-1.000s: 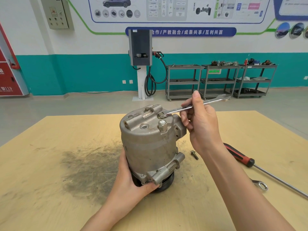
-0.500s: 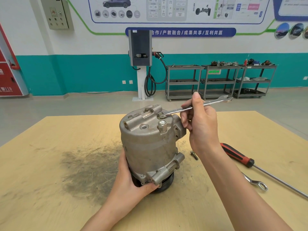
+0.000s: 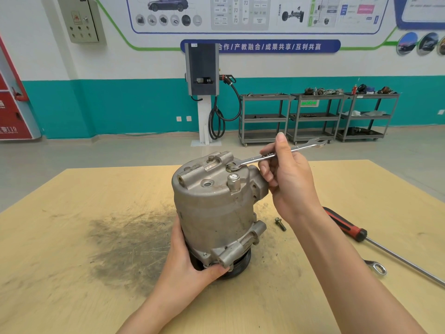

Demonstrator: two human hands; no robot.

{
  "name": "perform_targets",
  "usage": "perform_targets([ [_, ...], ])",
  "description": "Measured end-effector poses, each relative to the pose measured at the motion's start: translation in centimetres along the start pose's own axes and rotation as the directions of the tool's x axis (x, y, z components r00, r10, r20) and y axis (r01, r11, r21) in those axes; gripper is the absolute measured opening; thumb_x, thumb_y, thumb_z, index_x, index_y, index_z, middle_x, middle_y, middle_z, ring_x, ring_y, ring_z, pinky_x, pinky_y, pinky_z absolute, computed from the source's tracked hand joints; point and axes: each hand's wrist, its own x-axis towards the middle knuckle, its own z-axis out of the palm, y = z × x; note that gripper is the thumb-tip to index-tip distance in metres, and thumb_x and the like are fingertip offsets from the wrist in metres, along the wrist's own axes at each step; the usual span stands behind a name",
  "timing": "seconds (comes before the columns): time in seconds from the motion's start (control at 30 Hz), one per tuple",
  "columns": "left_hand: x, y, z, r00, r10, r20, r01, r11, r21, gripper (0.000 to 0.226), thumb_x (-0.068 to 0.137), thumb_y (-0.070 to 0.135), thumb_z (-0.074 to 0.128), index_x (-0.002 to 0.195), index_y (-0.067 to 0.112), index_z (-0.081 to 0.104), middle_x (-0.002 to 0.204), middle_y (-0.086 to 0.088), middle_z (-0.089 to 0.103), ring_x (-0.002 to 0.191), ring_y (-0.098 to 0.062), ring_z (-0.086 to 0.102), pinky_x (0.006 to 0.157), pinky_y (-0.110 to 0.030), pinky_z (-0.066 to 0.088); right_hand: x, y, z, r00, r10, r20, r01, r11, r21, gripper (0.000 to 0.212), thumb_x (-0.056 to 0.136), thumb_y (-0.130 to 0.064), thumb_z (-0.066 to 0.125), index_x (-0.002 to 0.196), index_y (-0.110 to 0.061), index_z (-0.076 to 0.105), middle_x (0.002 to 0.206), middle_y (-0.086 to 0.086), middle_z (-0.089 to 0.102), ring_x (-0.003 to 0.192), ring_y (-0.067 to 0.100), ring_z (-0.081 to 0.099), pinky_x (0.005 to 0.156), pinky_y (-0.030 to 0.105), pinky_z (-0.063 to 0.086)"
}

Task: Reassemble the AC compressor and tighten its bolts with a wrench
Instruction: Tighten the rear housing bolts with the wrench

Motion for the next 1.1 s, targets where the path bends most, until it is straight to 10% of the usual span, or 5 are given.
perform_targets([
  [0.83, 0.00, 0.50, 0.06, 1.000, 0.019, -0.007, -0.019, 1.000, -0.004, 0.110, 0.049, 0.059, 0.086, 0.131, 0.062, 0.013, 0.121, 0.048, 0.042, 0.118, 0.021, 0.043, 0.083, 0.005, 0.036, -0.18, 0.72, 0.30, 0.989, -0.133, -0.071, 0.131, 0.991, -0.041, 0.045, 0.104, -0.032, 0.039, 0.069, -0.014, 0.060, 0.046, -0.003, 0.050, 0.041, 0.007, 0.044, 0.041, 0.014, 0.034],
  [1.1, -0.03, 0.36, 0.00, 1.000, 0.007, 0.009, -0.007, 1.000, -0.006, 0.121, 0.050, 0.054, 0.086, 0.145, 0.047, 0.011, 0.121, 0.046, 0.044, 0.120, 0.017, 0.045, 0.093, -0.013, 0.041, -0.20, 0.32, 0.31, 0.993, -0.080, -0.087, 0.080, 0.997, -0.002, 0.044, 0.103, -0.039, 0.039, 0.072, -0.015, 0.059, 0.048, -0.003, 0.051, 0.043, 0.007, 0.044, 0.041, 0.014, 0.035],
])
